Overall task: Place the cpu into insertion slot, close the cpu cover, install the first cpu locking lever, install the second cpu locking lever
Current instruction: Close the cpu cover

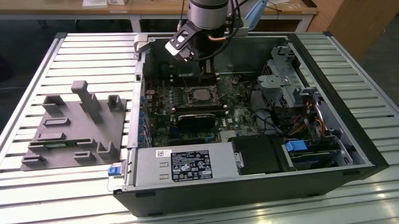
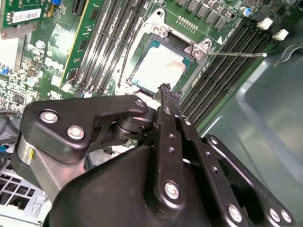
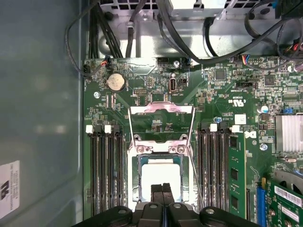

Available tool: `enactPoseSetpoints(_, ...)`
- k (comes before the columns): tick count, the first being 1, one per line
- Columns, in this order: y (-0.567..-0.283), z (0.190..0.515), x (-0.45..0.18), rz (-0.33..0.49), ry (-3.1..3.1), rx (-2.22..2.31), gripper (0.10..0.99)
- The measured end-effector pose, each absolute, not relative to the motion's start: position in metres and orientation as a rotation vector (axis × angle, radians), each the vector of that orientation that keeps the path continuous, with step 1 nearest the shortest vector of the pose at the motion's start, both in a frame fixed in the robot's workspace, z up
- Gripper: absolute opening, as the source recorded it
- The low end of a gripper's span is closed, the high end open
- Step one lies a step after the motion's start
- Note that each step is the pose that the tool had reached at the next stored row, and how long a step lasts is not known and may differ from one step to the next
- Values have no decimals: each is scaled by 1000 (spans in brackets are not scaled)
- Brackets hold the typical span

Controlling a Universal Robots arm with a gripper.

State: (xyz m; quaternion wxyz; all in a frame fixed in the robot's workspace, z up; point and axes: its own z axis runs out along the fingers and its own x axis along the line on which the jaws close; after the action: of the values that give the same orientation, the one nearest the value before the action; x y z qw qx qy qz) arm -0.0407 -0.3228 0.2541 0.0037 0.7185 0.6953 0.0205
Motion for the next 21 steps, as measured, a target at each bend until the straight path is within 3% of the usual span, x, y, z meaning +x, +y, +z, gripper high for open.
enactPoseSetpoints(9,-323,264,-37,64,2179,2252,106)
enactPoseSetpoints(21,-323,264,15,56,2183,2256,106)
